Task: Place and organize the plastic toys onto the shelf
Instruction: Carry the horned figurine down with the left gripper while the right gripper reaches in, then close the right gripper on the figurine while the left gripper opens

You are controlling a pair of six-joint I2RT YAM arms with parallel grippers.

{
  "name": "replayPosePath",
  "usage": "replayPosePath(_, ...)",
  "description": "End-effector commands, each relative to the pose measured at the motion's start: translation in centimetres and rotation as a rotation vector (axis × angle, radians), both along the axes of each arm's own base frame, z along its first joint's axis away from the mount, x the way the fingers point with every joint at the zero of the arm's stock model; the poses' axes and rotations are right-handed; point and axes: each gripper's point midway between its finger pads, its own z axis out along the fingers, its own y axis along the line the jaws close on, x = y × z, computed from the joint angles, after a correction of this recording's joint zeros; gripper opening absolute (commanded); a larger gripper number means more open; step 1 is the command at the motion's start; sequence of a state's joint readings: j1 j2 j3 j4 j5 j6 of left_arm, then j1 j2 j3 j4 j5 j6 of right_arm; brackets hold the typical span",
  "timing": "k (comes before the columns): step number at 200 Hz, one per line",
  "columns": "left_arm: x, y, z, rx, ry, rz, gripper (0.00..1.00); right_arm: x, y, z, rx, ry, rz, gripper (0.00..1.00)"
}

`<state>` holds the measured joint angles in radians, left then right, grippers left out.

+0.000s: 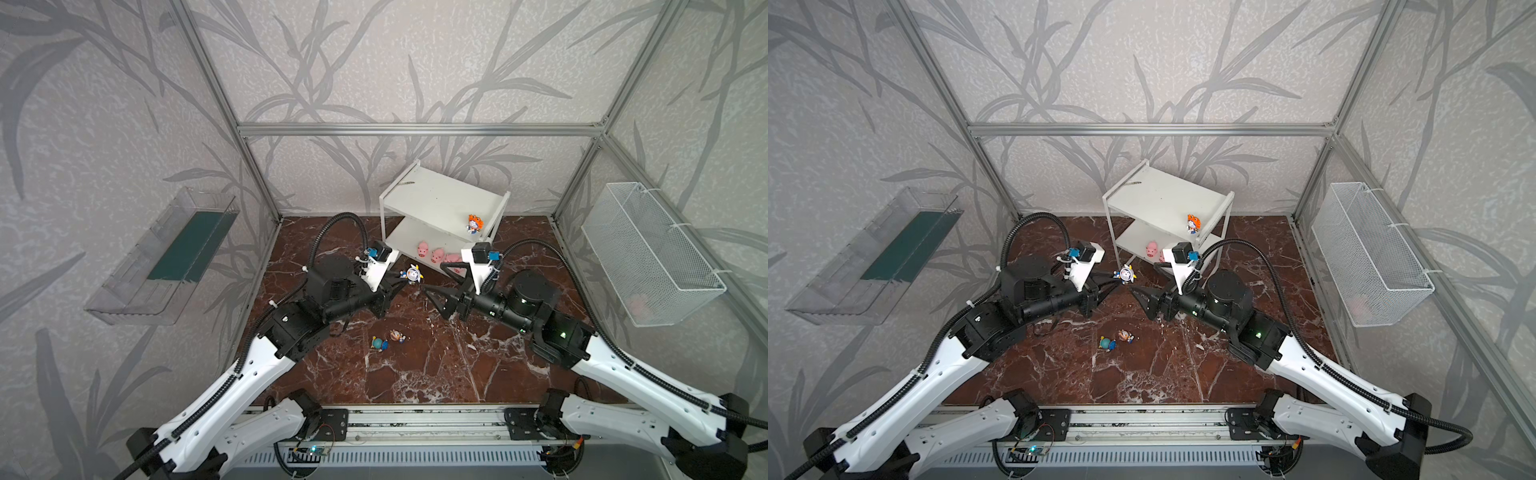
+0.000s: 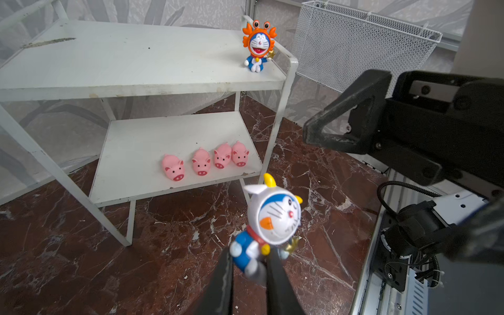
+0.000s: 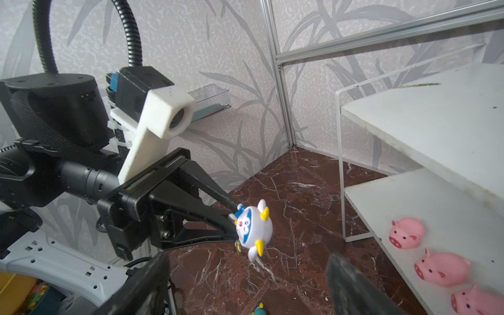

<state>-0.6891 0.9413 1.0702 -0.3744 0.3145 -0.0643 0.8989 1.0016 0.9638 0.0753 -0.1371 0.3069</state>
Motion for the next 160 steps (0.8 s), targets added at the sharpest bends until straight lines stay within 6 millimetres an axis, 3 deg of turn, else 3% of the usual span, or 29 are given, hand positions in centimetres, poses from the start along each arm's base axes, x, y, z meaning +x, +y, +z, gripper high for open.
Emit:
replayPosePath(1, -1.0, -0.6, 1.7, -0.068, -0.034, -0.054, 0.19, -0.2, 0.5, 0.3, -0.004, 0.011, 0.03, 0.88)
replayPosePath(62, -2.6, -1.2, 1.8, -0.083, -0.031, -0.115, 0.19, 0.7, 1.3, 0.3, -0.02, 0.002, 0.019, 0.81)
replayPosePath(103, -2.8, -1.4, 1.7, -0.078, -0.033, -0.12, 0.19, 0.6, 1.5, 1.0, -0.006, -0.003, 0.032, 0.53)
replayPosePath(160, -2.8, -1.3, 1.6, -0.08, -0.038, -0.112, 0.19, 0.4, 2.0, 1.3, 0.02, 0.0, 0.055, 0.38)
